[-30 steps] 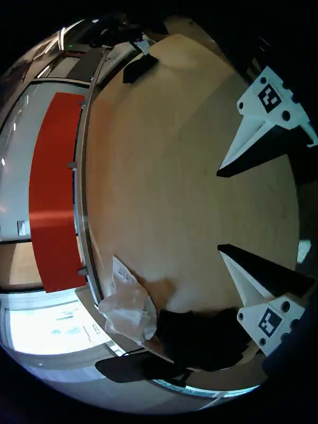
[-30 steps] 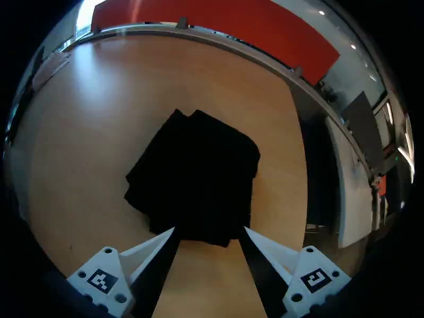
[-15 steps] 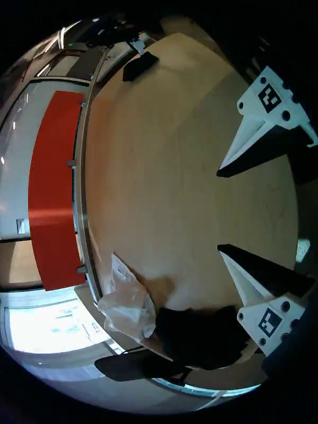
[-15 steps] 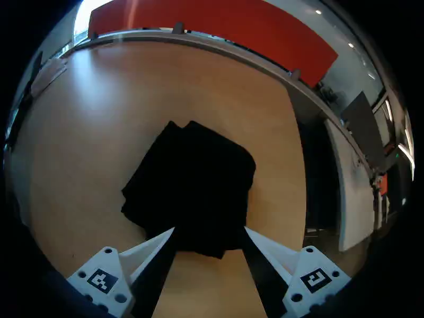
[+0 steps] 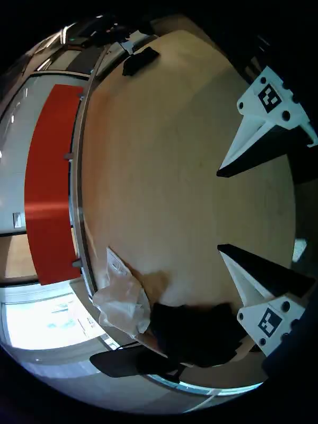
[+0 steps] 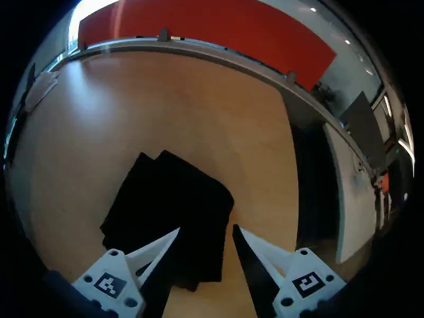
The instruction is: Fold towel
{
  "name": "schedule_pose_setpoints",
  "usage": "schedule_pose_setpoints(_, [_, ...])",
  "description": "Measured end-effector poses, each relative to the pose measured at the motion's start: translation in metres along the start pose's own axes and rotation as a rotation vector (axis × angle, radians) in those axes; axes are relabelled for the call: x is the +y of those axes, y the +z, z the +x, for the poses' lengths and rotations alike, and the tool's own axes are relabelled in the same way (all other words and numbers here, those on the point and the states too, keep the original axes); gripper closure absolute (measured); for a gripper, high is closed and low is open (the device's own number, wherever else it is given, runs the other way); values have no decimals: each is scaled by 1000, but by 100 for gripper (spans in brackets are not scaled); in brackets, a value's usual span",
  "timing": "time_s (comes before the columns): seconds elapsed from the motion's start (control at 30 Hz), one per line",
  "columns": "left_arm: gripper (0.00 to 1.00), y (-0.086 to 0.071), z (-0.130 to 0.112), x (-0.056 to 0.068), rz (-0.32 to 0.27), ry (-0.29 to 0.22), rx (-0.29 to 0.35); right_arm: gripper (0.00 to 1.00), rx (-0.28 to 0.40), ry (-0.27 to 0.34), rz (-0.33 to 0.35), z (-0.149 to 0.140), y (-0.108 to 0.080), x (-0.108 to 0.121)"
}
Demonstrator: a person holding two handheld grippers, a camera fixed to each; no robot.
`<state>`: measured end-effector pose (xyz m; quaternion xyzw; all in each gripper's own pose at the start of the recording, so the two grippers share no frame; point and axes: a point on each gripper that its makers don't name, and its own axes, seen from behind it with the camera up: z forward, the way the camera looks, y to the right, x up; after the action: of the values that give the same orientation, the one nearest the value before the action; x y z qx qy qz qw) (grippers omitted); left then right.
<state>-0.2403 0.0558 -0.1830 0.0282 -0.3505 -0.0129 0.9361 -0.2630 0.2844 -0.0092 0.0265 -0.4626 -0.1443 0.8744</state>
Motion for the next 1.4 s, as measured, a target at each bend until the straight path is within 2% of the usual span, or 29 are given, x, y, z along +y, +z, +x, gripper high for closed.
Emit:
schedule_pose_setpoints(0.2, [6,1,-1,1,9,2,-11,40,-8,16,12,9,14,4])
schedule_pose_setpoints(0.4, [6,3,-1,4,14,6,-19,53,-16,36,21,12,23,7])
schedule_pose_setpoints(0.67, [6,3,-2,6,18,7,-30,63,-26,52,32,12,32,8])
schedule_pose_setpoints(1.03, [6,5,0,8,16,10,-30,94,-22,48,38,14,34,6])
schedule_pose_setpoints(1.4, [6,7,4,10,11,8,-21,97,21,21,39,26,22,3])
